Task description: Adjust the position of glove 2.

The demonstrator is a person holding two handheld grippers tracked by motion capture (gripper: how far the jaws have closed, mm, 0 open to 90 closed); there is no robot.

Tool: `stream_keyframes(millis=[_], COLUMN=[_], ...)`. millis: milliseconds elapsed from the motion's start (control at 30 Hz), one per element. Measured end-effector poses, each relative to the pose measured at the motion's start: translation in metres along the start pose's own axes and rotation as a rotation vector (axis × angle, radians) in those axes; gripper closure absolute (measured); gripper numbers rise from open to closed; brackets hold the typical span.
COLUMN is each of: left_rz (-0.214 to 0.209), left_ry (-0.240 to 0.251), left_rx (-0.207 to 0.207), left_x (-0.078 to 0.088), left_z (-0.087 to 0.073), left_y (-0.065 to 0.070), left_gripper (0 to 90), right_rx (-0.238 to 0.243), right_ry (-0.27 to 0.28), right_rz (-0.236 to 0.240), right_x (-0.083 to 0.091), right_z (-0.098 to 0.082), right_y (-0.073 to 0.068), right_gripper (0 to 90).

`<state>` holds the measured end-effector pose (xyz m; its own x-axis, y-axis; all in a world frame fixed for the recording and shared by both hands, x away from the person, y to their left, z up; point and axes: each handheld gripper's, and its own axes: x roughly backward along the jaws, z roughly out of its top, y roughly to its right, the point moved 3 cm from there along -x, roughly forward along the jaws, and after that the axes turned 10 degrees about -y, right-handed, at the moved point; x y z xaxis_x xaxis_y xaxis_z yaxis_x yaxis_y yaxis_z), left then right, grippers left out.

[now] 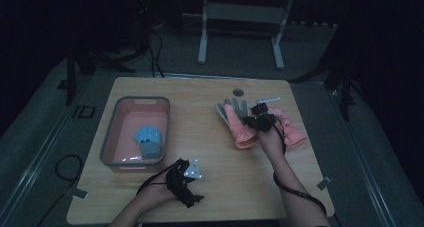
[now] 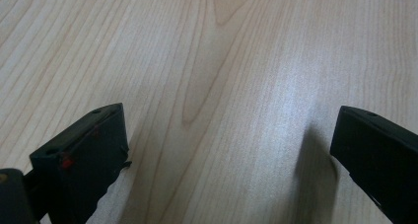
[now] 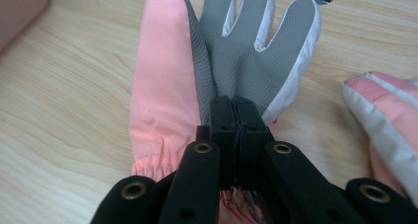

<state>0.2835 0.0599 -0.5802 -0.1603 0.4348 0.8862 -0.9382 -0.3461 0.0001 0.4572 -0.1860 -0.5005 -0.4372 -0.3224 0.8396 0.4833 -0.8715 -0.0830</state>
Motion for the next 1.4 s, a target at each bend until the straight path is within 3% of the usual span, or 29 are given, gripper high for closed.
stream_keyframes(millis=[100,200,367,767,833,1000,1200,1400], left_rz=[0.005,0.005,-0.002,0.006,0.003,0.001,-0.002,0.002], left_ry=[-0.004,-0.005,-0.008,0.006,0.007,0.005,-0.013,-0.01], left_rx=[-0.014,-0.018,-0.03,-0.036,-0.038,-0.035,-0.051,-0.049], left_x=[0.001,0.001,0.001,0.003,0.004,0.004,0.002,0.002], left_z=[0.0,0.0,0.0,0.0,0.0,-0.001,-0.002,-0.002], left_y=[0.001,0.002,0.003,0.001,0.001,0.002,0.002,0.002], left_gripper=[1.4,1.4,1.4,1.4,1.4,1.4,1.4,1.4], right_rx=[-0.053,-0.069,-0.124,-0.265,-0.269,-0.289,-0.282,-0.271], right_ry=[0.027,0.036,0.069,0.116,0.116,0.098,0.06,0.062], right_rz=[0.027,0.028,0.0,-0.029,-0.044,-0.023,-0.052,-0.06], right_x=[0.007,0.012,0.021,0.025,0.023,0.014,-0.001,-0.002], right_z=[-0.006,-0.015,-0.026,-0.057,-0.062,-0.073,-0.084,-0.085], right_y=[-0.012,-0.026,-0.039,-0.053,-0.056,-0.061,-0.062,-0.059], right_gripper=[88.5,88.4,88.4,88.4,88.4,88.3,87.5,79.4])
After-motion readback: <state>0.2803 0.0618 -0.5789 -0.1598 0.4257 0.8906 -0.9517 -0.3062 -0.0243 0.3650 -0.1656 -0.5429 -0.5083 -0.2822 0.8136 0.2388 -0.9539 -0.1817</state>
